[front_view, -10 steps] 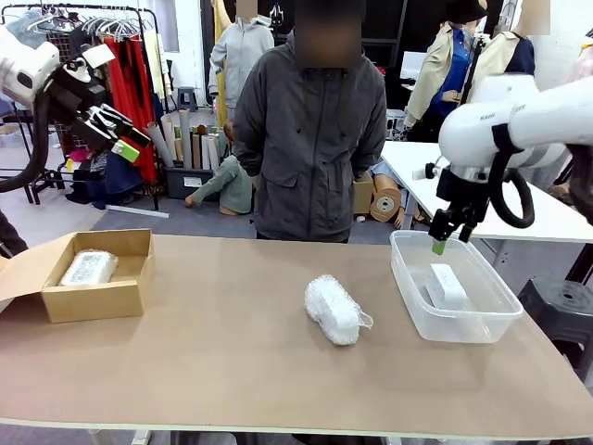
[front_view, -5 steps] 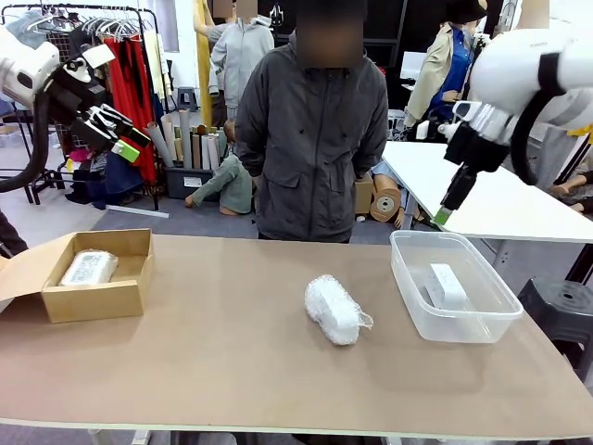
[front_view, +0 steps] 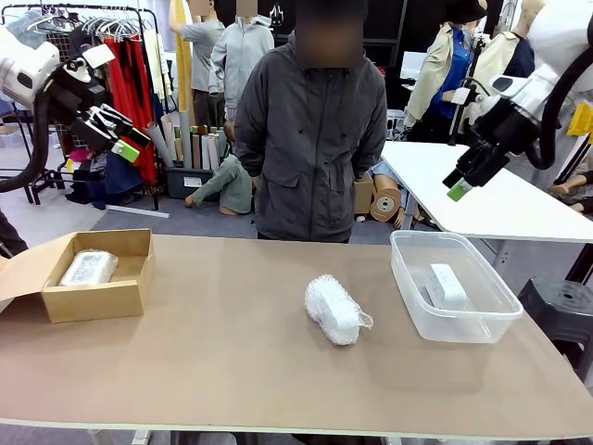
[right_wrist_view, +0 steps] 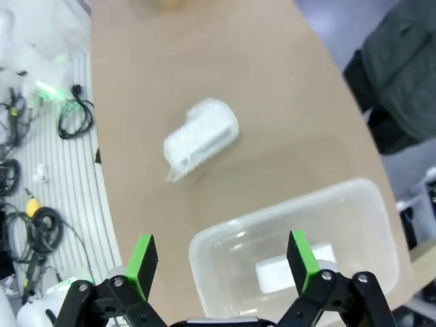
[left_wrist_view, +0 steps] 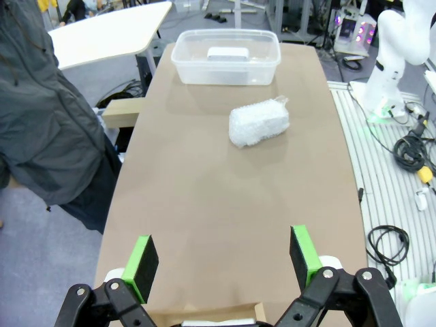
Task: Separate and place wrapped and unwrapped clocks.
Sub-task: Pick up the Digital clock indicated by the person.
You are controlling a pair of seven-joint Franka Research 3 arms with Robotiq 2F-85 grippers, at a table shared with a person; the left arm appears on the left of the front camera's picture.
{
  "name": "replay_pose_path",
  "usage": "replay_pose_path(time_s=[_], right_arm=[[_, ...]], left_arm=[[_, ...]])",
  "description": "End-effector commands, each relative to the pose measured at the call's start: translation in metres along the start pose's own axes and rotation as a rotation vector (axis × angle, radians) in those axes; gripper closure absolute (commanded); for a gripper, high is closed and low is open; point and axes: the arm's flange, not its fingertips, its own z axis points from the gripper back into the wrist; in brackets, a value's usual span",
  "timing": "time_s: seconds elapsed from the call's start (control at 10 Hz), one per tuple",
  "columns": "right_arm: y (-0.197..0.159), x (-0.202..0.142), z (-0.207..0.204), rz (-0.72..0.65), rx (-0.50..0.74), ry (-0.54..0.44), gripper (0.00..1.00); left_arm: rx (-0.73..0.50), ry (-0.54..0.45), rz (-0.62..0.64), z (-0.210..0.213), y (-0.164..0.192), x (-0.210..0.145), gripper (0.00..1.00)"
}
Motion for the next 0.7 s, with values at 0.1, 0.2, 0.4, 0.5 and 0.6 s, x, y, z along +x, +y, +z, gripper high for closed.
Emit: replay_pose_path(time_s=[0.1, 0.2, 0.4, 0.5, 0.6], right_arm=[[-0.0026, -0.0067, 0.0086, 0.154, 0.056, -0.148, 0.00], [-0.0034, -0.0086, 0.0087, 0.197, 0.048, -0.173, 0.00], [0.0021, -0.0048, 0.0072, 0.282, 0.061, -0.192, 0.00], [0.0004, -0.0003, 0.0112, 0.269, 0.069, -0.222, 0.00], [0.0028, 0.0007, 0.0109, 0.272, 0.062, -0.232, 0.00]], left_arm=[[-0.005, -0.003, -0.006, 0.0007, -0.0015, -0.0007, 0.00], [-0.005, -0.003, -0.006, 0.0007, -0.0015, -0.0007, 0.00], [-0.005, -0.003, -0.006, 0.0007, -0.0015, -0.0007, 0.00], [-0.005, -0.003, -0.006, 0.0007, -0.0015, -0.0007, 0.00], [-0.005, -0.003, -0.006, 0.0007, -0.0015, -0.0007, 0.00]])
